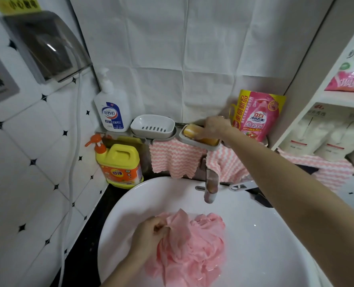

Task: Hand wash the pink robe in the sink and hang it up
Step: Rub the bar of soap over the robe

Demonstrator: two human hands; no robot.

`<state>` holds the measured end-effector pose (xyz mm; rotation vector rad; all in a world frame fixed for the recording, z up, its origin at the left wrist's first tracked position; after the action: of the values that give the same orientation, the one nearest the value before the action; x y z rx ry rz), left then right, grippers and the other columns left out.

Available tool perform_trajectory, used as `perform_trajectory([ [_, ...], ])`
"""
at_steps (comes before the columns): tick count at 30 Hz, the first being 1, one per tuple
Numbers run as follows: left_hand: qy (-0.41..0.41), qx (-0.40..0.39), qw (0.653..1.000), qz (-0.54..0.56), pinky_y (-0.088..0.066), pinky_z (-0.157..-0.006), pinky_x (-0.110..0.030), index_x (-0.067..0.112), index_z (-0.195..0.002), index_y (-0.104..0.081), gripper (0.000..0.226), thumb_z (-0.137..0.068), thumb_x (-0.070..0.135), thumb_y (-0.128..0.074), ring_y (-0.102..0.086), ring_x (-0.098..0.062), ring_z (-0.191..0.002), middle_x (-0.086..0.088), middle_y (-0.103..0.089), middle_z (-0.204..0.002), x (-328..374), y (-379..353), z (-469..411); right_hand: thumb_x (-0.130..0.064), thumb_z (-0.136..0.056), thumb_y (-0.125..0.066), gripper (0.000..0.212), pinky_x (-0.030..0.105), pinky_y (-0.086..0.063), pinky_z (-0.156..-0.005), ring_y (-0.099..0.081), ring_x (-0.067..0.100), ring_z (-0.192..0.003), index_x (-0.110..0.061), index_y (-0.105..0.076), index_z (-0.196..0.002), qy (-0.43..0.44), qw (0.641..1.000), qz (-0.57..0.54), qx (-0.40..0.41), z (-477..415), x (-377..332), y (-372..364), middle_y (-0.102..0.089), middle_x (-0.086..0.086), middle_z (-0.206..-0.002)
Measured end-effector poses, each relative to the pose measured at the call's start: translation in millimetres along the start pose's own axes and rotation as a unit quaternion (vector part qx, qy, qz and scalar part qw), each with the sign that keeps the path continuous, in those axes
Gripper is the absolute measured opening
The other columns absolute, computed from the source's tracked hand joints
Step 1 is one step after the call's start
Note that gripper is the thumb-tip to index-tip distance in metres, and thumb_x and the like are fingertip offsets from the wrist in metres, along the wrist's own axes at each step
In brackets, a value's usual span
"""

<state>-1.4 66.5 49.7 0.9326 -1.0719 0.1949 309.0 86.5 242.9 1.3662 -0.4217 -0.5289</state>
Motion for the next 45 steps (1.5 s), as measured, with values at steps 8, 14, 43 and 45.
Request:
perform_trajectory([
  [8,-0.032,-0.004,0.999,-0.006,-0.049,-0.068,-0.016,0.051,-0.068,-0.059,0.051,-0.077,0.002,-0.070,-0.063,0.005,-0.071,0.032,-0.060,-0.105,5.8,2.0,0.5,-0.073,-0.072,-0.060,0.086,0.047,-0.027,-0.108,-0.031,0.034,-0.133,-0.024,-0.040,-0.140,-0.030,0.992,-0.100,0.064,7.2,0.5,-13.1,-0.041,0.012,-0.140],
  [14,-0.037,0.005,0.999,-0.012,-0.053,-0.070,-0.025,0.055,-0.070,-0.058,0.052,-0.076,0.005,-0.072,-0.064,-0.003,-0.069,0.030,-0.065,-0.091,5.6,0.1,0.2,-0.066,-0.069,-0.069,0.099,0.047,-0.027,-0.108,-0.029,0.037,-0.132,-0.019,-0.027,-0.145,0.002,0.997,-0.074,0.038,12.8,-0.4,-24.7,-0.036,0.017,-0.140],
  [43,-0.056,-0.084,0.995,0.015,-0.044,-0.060,-0.013,0.019,-0.064,-0.064,0.026,-0.077,-0.002,-0.071,-0.059,-0.003,-0.061,0.009,-0.067,-0.066,37.8,-66.5,18.9,-0.059,-0.068,-0.072,0.088,0.045,-0.036,-0.104,-0.038,0.039,-0.125,-0.022,-0.034,-0.139,-0.475,0.829,-0.292,0.053,236.2,252.8,-267.1,-0.037,0.019,-0.127],
  [45,-0.054,-0.081,0.995,0.009,-0.041,-0.056,-0.010,0.021,-0.064,-0.063,0.027,-0.078,-0.001,-0.071,-0.057,0.000,-0.057,0.013,-0.064,-0.060,38.9,-64.7,20.3,-0.059,-0.068,-0.074,0.092,0.044,-0.036,-0.103,-0.039,0.040,-0.124,-0.020,-0.033,-0.140,-0.475,0.823,-0.306,0.047,226.7,259.4,-274.4,-0.037,0.021,-0.131],
])
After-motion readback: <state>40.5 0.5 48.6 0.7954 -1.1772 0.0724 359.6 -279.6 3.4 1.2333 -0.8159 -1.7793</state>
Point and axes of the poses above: each hand's wrist, its own z-axis away from the middle knuckle, its own y-axis out of the back of the hand, x = y × z, the point moved 1 cm from there along -z, towards the middle knuckle
